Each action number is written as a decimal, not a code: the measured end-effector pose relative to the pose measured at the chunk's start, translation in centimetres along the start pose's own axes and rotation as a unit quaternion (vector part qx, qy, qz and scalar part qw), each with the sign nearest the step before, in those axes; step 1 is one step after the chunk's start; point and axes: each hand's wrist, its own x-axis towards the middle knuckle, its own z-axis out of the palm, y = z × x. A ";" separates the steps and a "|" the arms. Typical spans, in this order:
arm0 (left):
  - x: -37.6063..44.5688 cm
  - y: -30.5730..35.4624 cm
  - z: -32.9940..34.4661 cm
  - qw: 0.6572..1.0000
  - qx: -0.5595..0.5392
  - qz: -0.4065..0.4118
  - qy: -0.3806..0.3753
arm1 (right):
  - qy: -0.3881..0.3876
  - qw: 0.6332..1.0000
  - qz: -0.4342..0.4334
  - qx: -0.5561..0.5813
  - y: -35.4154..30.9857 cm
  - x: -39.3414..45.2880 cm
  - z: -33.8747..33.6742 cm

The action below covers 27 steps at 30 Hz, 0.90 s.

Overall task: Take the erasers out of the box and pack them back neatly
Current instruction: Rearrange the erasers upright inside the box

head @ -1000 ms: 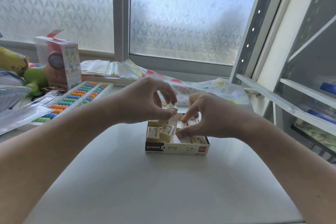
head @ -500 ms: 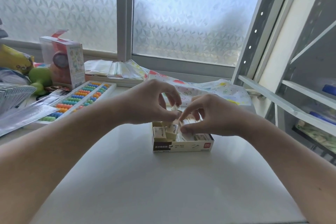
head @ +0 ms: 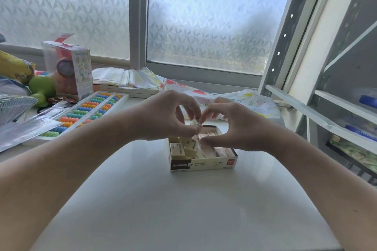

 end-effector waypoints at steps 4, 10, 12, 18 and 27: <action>0.0 0.0 0.0 1.000 0.001 0.001 0.004 | -0.042 0.998 0.023 -0.046 0.3 0.0 0.2; 0.0 0.1 0.0 1.000 0.004 0.005 0.005 | -0.036 0.999 0.013 -0.024 -0.1 0.0 0.3; 0.0 0.1 0.1 1.000 0.004 0.005 0.006 | -0.018 1.000 0.010 -0.007 0.0 0.1 0.4; 0.0 0.3 0.1 1.000 0.005 0.005 -0.001 | 0.011 1.000 0.007 0.001 0.1 0.4 0.5; -0.4 1.1 0.1 0.997 -0.025 0.043 0.064 | 0.040 0.990 0.036 0.127 0.3 0.0 -1.2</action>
